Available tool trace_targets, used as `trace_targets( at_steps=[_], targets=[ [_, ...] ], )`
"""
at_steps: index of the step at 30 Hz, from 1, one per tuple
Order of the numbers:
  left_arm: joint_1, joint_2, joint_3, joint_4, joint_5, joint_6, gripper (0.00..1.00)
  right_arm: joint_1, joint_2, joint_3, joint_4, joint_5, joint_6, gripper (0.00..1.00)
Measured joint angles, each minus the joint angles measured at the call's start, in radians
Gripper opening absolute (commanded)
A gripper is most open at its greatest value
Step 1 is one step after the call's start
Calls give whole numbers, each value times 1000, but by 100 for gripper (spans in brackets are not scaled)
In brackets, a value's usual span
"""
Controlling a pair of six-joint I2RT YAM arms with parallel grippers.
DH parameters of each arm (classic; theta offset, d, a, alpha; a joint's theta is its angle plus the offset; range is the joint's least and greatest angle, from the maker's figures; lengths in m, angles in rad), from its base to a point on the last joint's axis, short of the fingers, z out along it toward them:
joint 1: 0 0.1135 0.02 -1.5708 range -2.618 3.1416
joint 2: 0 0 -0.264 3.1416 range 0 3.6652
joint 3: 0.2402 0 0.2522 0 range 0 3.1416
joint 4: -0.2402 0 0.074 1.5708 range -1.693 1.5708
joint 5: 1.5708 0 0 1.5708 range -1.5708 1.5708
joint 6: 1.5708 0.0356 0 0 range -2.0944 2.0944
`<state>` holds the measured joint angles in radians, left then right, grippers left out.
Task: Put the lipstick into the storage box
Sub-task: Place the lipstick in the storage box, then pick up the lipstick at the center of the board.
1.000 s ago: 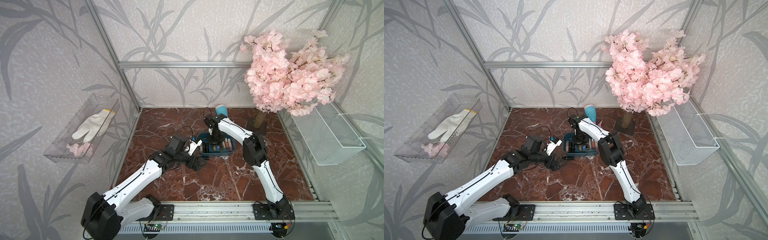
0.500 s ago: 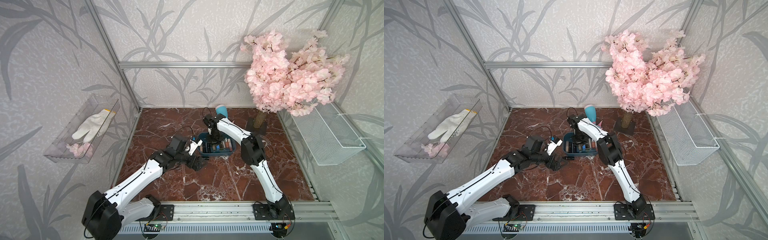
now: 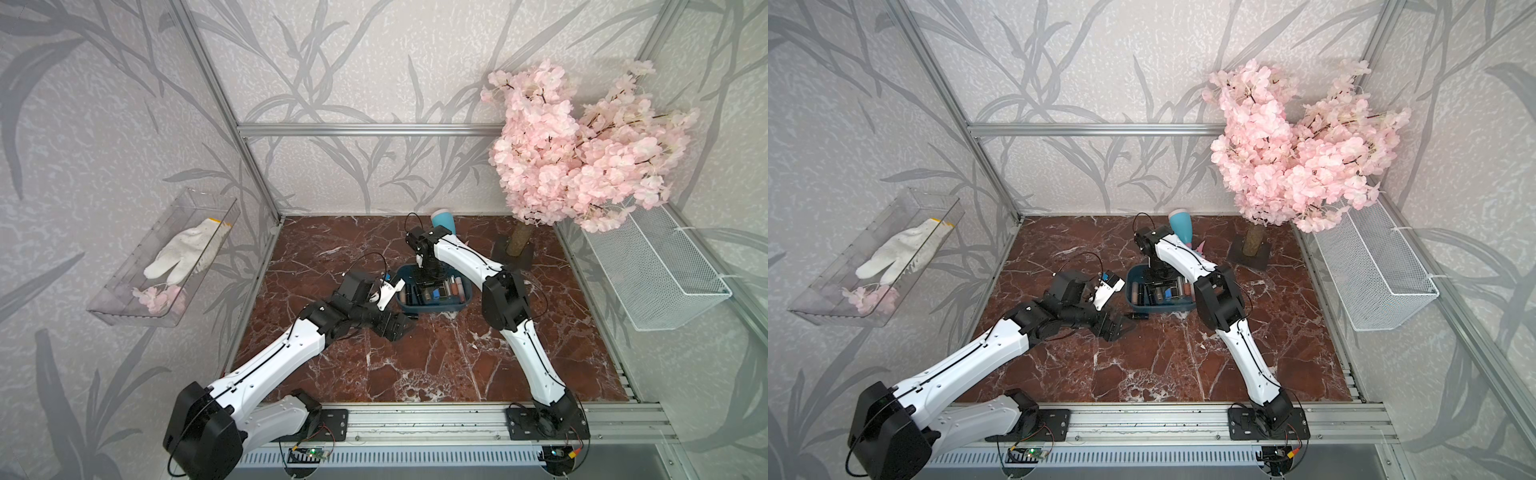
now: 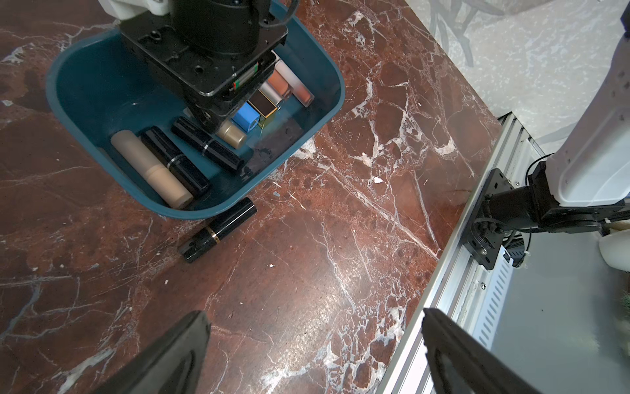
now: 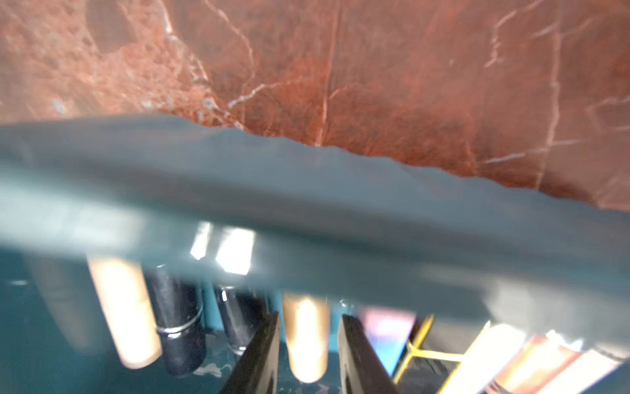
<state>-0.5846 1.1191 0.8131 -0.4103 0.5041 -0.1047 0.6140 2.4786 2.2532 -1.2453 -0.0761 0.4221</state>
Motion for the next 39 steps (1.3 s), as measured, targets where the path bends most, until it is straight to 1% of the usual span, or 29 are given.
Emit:
trace_targets(
  at_steps=[5, 8, 15, 20, 23, 27, 33, 39],
  targets=[
    [0, -43, -27, 13, -9, -2, 100, -1, -33, 0, -10, -4, 0, 34],
    [0, -79, -45, 24, -16, -5, 100, -1, -101, -40, 8, -22, 0, 35],
    [0, -177, -102, 31, -46, -38, 100, 14, -366, -273, 93, -97, 0, 36],
    [2, -281, -178, 37, -89, -92, 100, 80, -491, -428, 150, -150, -3, 38],
    [6, -322, -217, 32, -123, -132, 100, 133, -533, -513, 186, -174, -5, 38],
    [18, -326, -228, 17, -172, -203, 100, 192, -582, -621, 233, -205, 0, 38],
    [35, -306, -228, 21, -198, -282, 100, 231, -663, -768, 336, -240, -1, 41],
    [35, -338, -229, 21, -220, -301, 100, 248, -657, -855, 412, -252, -41, 43]
  ],
)
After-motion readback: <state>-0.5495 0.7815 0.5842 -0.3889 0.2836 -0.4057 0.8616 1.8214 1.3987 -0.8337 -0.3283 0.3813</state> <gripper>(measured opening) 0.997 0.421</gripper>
